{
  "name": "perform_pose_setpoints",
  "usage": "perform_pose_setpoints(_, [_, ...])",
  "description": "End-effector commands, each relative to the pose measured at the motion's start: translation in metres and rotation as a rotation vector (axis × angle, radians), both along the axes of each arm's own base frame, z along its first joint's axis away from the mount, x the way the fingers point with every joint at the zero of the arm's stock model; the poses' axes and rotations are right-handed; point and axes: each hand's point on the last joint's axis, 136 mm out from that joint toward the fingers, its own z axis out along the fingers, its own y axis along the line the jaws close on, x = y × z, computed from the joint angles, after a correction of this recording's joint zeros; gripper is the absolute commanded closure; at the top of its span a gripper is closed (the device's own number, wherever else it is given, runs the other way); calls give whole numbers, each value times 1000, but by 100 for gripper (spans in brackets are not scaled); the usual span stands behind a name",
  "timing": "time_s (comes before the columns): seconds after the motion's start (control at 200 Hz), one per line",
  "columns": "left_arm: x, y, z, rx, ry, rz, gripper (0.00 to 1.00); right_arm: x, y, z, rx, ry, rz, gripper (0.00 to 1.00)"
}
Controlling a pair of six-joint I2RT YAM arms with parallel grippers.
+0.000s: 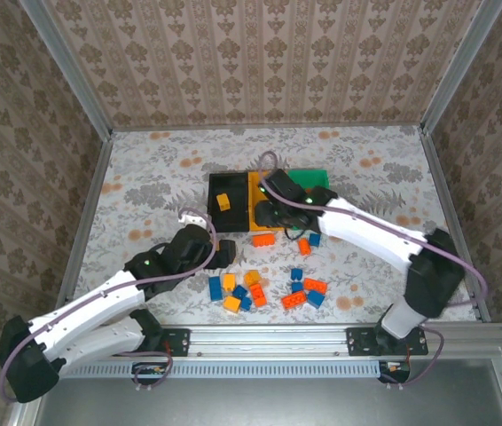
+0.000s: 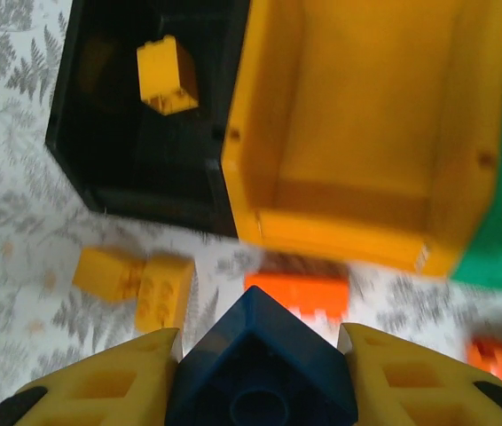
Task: Sort the legos into containers by color
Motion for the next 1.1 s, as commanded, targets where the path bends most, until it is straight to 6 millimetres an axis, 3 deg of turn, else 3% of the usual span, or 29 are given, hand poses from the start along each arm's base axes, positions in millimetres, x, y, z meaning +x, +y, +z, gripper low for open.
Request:
perform_pose_setpoints(0.0, [-6, 13, -11, 24, 42, 41, 0, 34, -7, -22, -154, -25, -37, 63])
perform_pose_setpoints(0.195, [-11, 16, -16, 29, 69, 48, 0, 78, -15, -46, -221, -10, -136, 62])
perform_pose_setpoints(0.3, [-11, 16, -17, 24, 75, 48, 0, 89, -15, -54, -251, 13, -150, 49])
perform_pose_setpoints(0.385, [-12, 16, -17, 25, 78, 43, 0, 92, -14, -52, -244, 13, -156, 34])
perform_pose_setpoints(0.49, [-12, 16, -16, 32, 78, 37, 0, 93, -12, -32, -200, -23, -163, 28])
perform_pose_setpoints(0.645, [-12, 17, -19, 70, 91, 31, 1, 78, -15, -1, -111, -77, -161, 26])
perform_pose_setpoints(0.83, [-10, 15, -43, 145, 149, 20, 20, 35, -25, -2, -31, -59, -139, 26])
perform_pose_setpoints(0.975, [5, 12, -61, 193, 165, 22, 20, 14, -33, -5, 11, -55, -133, 26])
perform_pose_setpoints(1.095, [25, 15, -64, 259, 128, 42, 11, 4, -43, -6, 17, -59, -143, 26])
